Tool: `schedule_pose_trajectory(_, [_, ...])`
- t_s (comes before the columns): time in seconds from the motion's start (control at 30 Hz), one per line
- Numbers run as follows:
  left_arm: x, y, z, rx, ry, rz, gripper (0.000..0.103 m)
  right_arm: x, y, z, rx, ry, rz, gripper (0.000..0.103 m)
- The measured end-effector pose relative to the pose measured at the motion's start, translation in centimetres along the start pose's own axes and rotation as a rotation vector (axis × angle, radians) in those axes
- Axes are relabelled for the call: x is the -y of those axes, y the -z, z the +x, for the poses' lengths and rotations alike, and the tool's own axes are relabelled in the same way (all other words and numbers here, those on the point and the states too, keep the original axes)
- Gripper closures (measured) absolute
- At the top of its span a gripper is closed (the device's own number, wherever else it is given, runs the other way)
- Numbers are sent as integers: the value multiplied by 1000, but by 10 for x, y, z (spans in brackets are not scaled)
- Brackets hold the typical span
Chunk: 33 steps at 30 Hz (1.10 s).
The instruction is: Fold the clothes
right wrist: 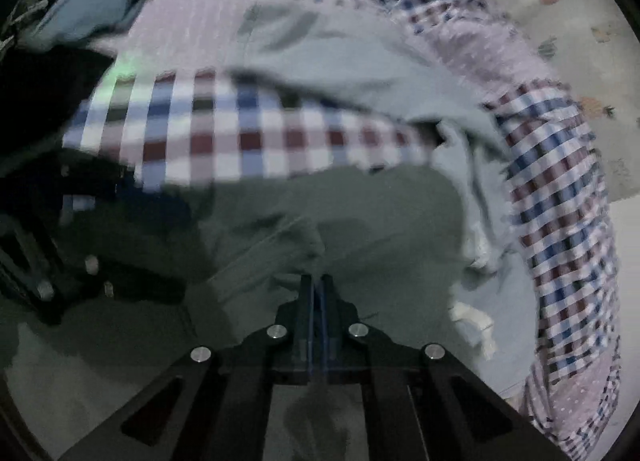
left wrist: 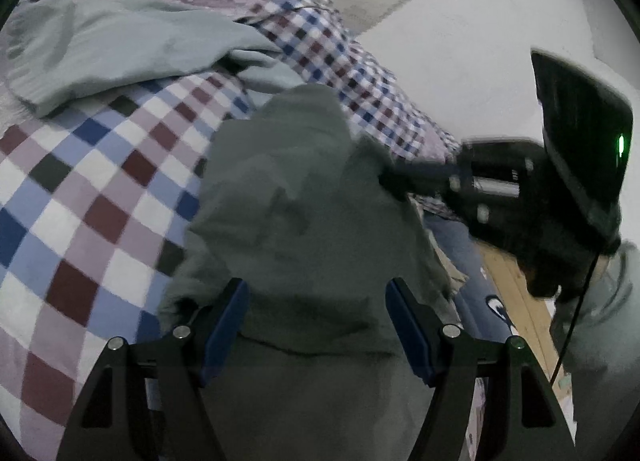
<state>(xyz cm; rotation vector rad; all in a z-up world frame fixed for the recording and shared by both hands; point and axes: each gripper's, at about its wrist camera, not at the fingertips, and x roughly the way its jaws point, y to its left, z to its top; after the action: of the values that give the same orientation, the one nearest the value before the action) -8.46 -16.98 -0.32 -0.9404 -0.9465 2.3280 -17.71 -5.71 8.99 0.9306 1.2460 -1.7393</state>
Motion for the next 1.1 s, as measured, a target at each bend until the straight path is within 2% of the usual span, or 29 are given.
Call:
schedule_pose_trajectory(0.13, [5, -1, 1, 13, -3, 13, 28, 9, -11, -13, 43, -30, -3, 102])
schedule_pose_trajectory(0.43, [-2, -10, -3, 58, 20, -41, 28, 8, -15, -59, 153, -106, -39, 102])
schedule_pose_trajectory(0.57, [11, -13, -6, 84, 114, -31, 28, 9, -12, -80, 184, -147, -35, 102])
schedule_pose_trajectory(0.67, [27, -16, -12, 126, 139, 21, 29, 11, -12, -89, 202, -166, -28, 102])
schedule_pose_trajectory(0.7, [29, -17, -14, 133, 146, 18, 45, 11, -12, -90, 206, -165, -26, 102])
schedule_pose_trajectory(0.73, [28, -20, -14, 126, 151, 5, 81, 12, -12, -91, 209, -163, -22, 102])
schedule_pose_trajectory(0.77, [26, -22, -14, 117, 142, -8, 99, 13, -13, -89, 211, -160, -15, 102])
schedule_pose_trajectory(0.87, [11, -29, -15, 134, 88, -78, 100, 18, -15, -78, 202, -127, 20, 102])
schedule_pose_trajectory(1.0, [-13, -31, -2, 101, 41, -141, 100, 30, -6, -57, 154, -35, 114, 100])
schedule_pose_trajectory(1.07, [-21, -30, 4, 83, 25, -162, 100, 37, 0, -46, 127, 15, 165, 86])
schedule_pose_trajectory(1.1, [-22, -28, 4, 82, 26, -164, 100, 41, 7, -43, 118, 39, 194, 71])
